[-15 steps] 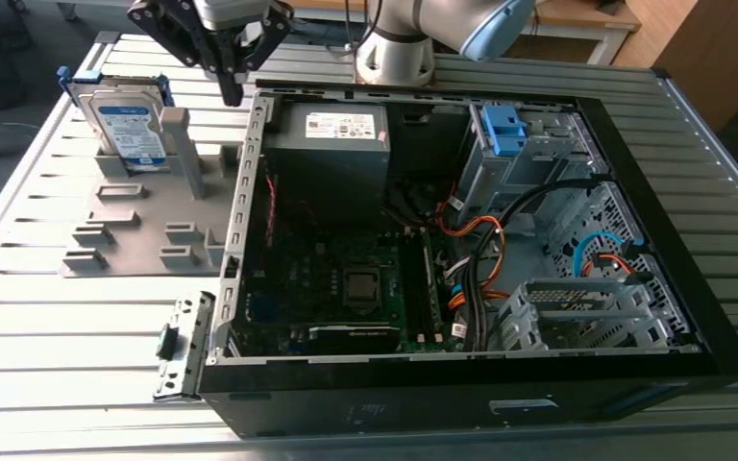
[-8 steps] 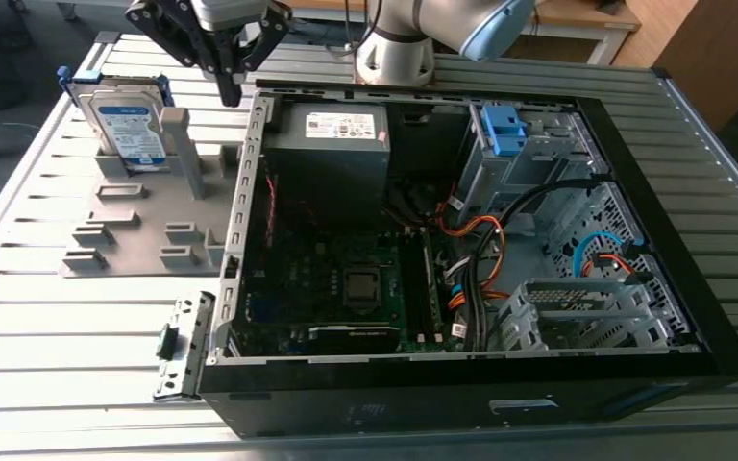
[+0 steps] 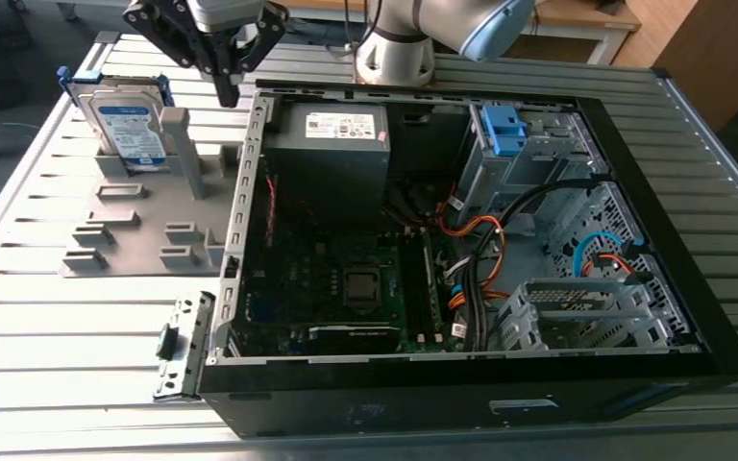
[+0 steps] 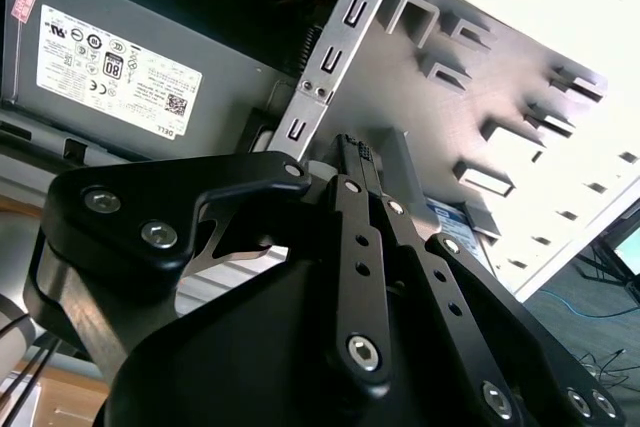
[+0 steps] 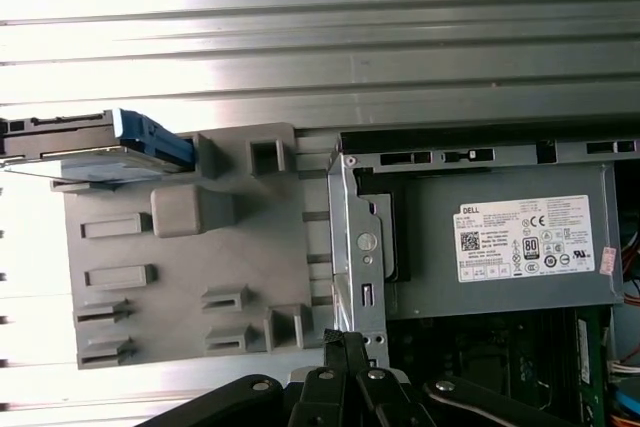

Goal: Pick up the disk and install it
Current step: 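Reach for the disk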

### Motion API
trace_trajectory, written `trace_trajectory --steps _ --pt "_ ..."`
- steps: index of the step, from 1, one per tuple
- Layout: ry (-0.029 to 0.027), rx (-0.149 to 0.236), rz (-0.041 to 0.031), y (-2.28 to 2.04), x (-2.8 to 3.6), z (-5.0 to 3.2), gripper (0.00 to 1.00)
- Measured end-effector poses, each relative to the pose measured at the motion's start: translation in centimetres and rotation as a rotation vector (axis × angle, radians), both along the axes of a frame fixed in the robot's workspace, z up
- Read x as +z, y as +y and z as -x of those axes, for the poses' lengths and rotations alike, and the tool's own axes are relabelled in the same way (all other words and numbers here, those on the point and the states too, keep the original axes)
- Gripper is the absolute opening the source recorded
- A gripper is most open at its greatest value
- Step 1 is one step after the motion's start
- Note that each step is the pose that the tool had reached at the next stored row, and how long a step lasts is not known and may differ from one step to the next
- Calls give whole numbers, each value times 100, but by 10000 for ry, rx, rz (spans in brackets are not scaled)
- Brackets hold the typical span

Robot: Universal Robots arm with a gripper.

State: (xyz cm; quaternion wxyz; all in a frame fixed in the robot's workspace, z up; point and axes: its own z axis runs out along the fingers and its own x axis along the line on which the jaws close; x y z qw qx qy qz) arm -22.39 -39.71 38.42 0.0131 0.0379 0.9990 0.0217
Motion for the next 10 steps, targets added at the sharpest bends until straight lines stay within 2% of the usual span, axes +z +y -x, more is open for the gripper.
trace_trajectory --steps 10 --pt "1 1 0 2 -15 27 11"
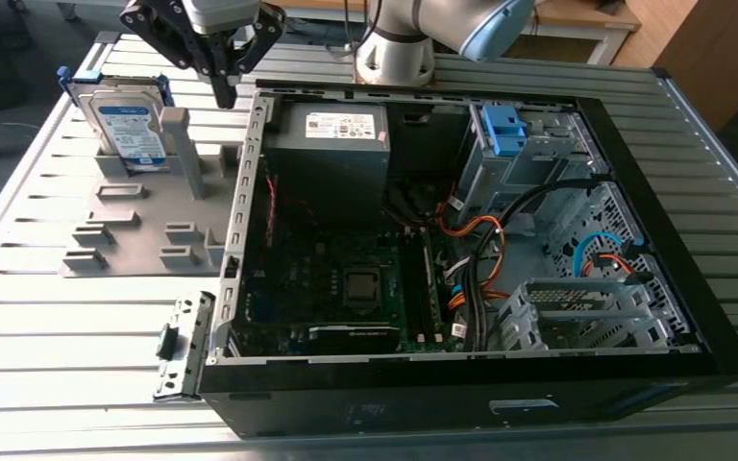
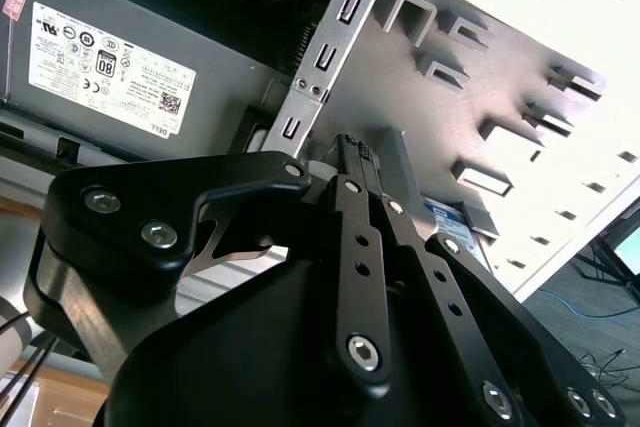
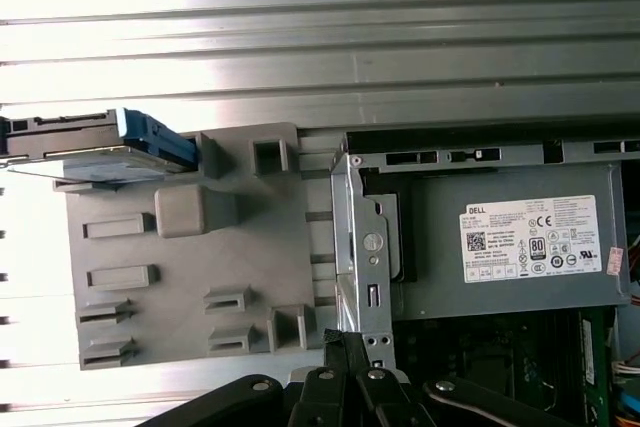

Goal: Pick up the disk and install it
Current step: 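Reach for the disk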

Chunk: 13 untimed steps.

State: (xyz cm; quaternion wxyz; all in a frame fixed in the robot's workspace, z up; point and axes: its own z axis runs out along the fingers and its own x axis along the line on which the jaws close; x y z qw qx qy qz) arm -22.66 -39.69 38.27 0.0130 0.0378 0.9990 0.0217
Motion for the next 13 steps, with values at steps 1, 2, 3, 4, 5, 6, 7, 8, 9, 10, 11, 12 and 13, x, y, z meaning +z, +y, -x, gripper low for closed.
trace_trajectory --steps 1,2,3,4,5,6,7,8,9,10,11,12,13 --pt "0 0 0 0 -1 2 11" --pt "0 -1 0 0 -2 4 11" --pt "-1 0 0 0 -4 6 11" --pt "0 0 1 0 -5 8 11" --pt "0 0 0 0 -6 10 11" --pt "0 0 0 1 -7 12 11" --pt "0 0 0 1 -8 14 11" --pt "0 0 0 1 -9 16 11" --pt "0 -1 0 1 -10 18 11" --pt "0 0 0 1 -12 19 11" --pt "0 0 0 1 -13 21 11" --pt "0 0 0 1 -14 23 11" --pt "0 0 0 1 -15 25 11"
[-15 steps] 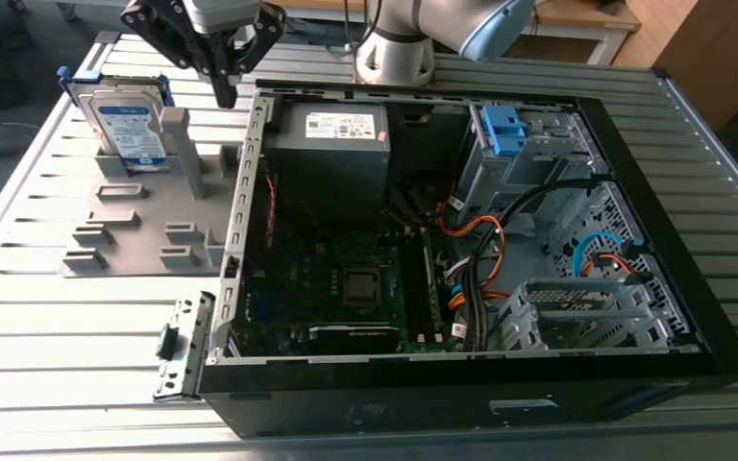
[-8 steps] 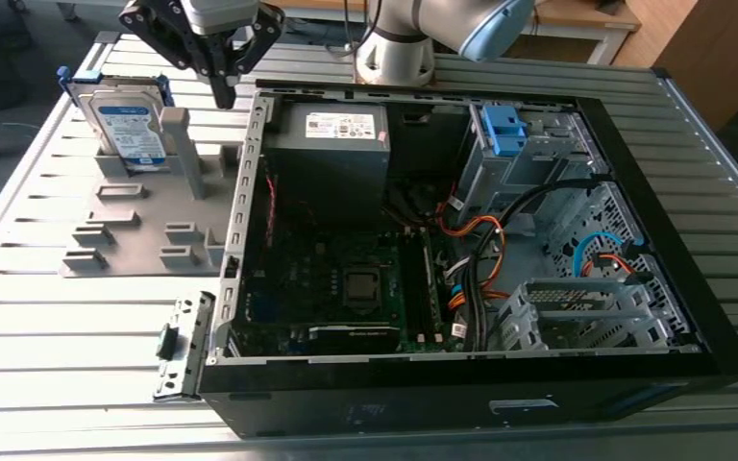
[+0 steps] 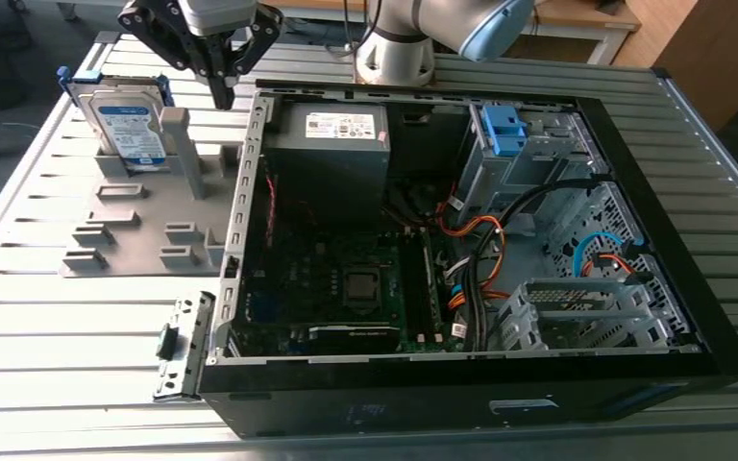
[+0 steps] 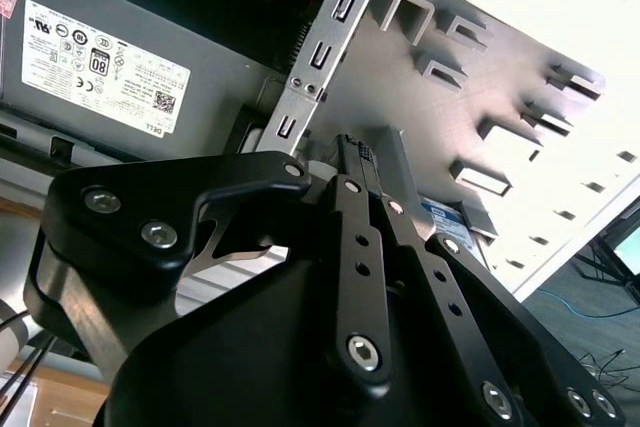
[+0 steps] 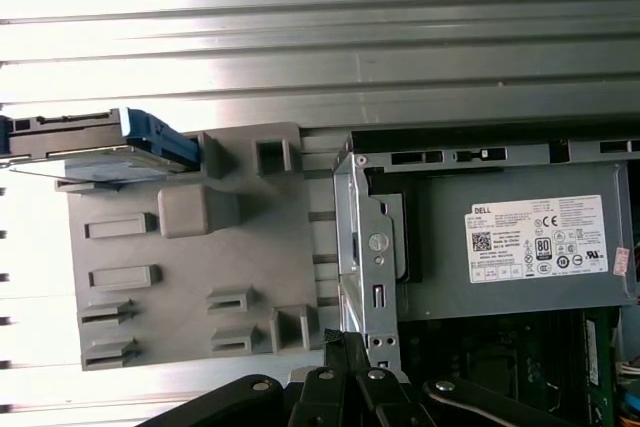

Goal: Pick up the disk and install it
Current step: 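Reach for the disk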

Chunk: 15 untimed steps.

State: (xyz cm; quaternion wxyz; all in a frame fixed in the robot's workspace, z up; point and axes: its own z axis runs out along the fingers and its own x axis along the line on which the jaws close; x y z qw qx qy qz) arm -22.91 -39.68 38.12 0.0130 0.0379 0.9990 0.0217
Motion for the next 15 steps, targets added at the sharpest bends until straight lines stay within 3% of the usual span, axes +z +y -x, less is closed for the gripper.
trace_trajectory --steps 15 --pt "-1 -1 -1 2 -19 32 11"
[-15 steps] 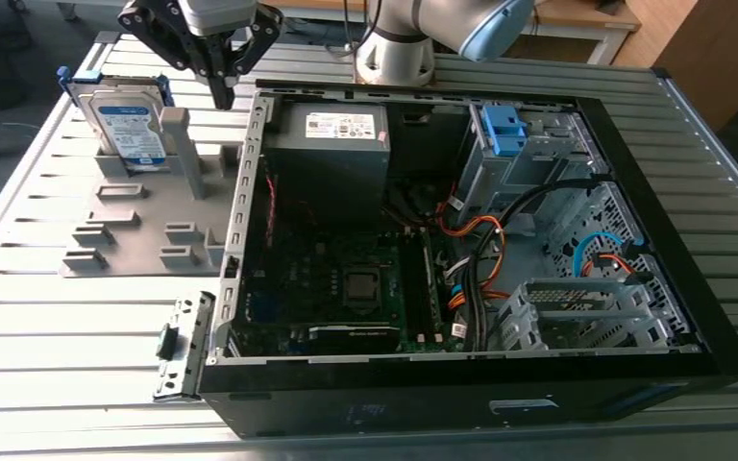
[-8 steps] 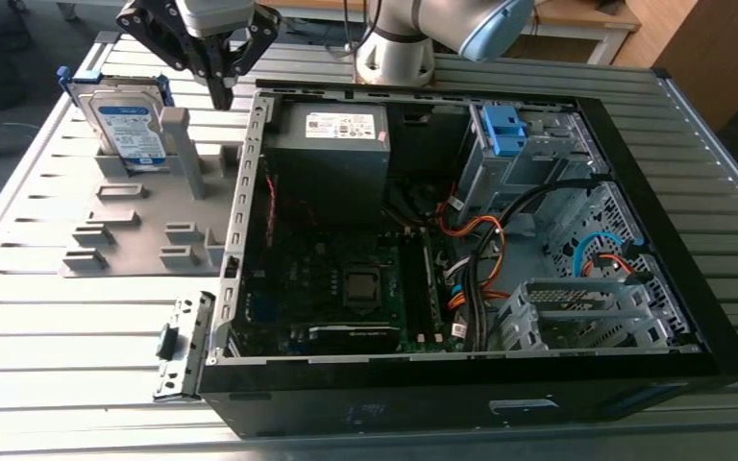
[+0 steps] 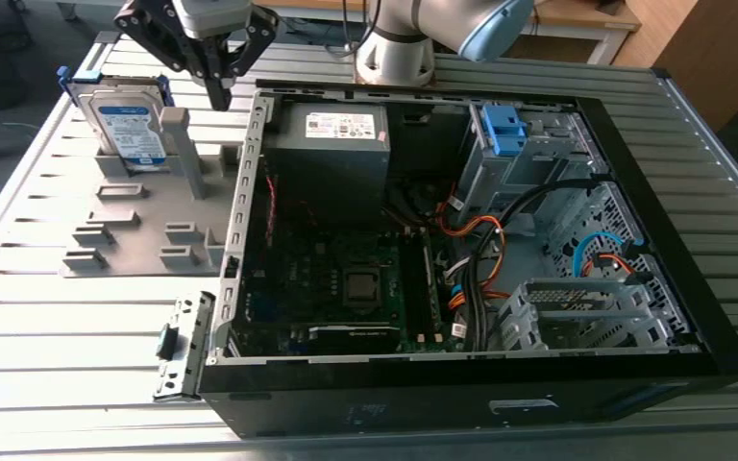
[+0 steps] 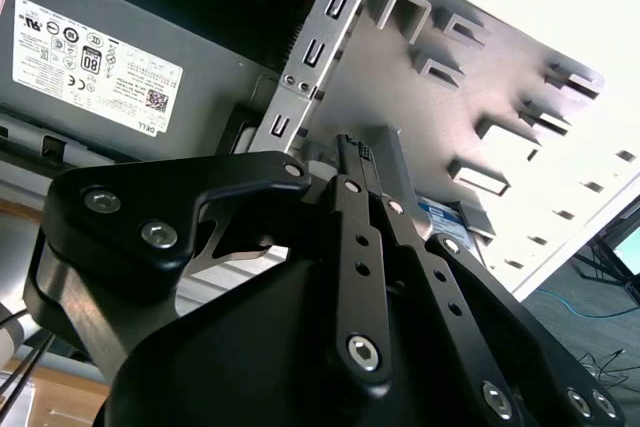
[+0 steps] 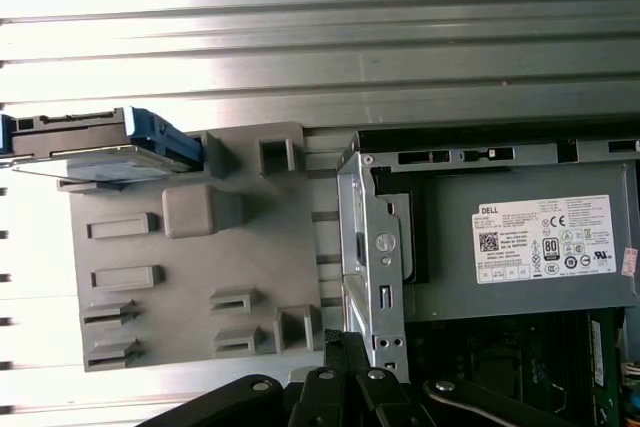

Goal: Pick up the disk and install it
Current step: 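Reach for the disk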

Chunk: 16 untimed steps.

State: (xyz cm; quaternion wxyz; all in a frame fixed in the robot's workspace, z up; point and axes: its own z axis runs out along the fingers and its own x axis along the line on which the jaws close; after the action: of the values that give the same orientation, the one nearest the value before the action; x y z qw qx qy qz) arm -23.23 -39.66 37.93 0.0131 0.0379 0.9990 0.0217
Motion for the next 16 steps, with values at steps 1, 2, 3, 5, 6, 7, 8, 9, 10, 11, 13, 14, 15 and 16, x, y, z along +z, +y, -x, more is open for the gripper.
trace_trajectory --steps 1,2,3,5,6,7,8,9,10,11,13,14,15,16 --pt "0 0 0 1 -2 4 11" --pt "1 1 1 1 -3 7 11" --pt "1 1 0 2 -5 11 11" --pt "-1 1 -1 6 -13 22 11" --pt "-1 1 -1 8 -19 29 11" --pt "0 1 0 10 -25 35 11" --pt "0 1 1 13 -31 39 11" --pt "1 1 1 17 -38 43 11" --pt "2 1 2 21 -44 48 11" --pt "1 1 1 27 -51 53 11" --pt "-1 1 -1 41 -62 66 11" --pt "1 1 1 51 -66 74 11" --pt "1 1 1 61 -71 83 11" --pt "-1 1 -1 71 -76 96 11"
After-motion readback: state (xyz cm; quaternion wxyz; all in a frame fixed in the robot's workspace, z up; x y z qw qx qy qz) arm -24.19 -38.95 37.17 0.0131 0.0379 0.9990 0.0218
